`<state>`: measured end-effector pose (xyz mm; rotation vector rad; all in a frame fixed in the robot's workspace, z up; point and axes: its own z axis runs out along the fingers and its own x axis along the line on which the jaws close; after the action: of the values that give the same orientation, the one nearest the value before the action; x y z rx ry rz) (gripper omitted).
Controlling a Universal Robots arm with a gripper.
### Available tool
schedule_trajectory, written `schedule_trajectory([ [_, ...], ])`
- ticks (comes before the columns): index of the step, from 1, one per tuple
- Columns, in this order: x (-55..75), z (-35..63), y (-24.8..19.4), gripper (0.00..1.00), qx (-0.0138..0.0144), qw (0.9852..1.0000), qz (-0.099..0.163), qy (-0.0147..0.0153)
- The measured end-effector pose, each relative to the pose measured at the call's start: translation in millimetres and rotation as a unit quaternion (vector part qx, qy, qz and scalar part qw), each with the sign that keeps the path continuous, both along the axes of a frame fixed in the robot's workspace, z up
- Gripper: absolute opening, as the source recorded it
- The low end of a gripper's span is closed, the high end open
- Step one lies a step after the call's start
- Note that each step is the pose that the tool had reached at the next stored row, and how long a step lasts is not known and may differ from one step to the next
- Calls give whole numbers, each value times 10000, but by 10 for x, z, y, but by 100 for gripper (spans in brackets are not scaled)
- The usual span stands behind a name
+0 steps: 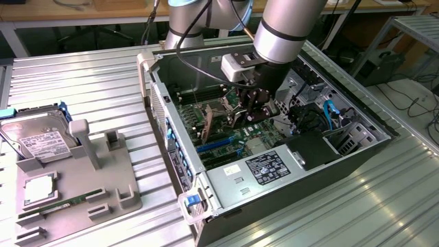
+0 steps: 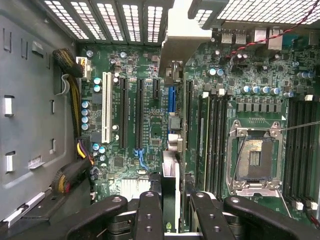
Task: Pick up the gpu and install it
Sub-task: 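Insert the gpu into the slot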
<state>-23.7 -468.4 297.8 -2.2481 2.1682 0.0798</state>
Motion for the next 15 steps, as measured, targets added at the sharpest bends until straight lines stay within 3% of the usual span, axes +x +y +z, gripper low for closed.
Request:
schedule_trajectory([
  [15,-11,-85,-17,27,5,10000,0,0],
])
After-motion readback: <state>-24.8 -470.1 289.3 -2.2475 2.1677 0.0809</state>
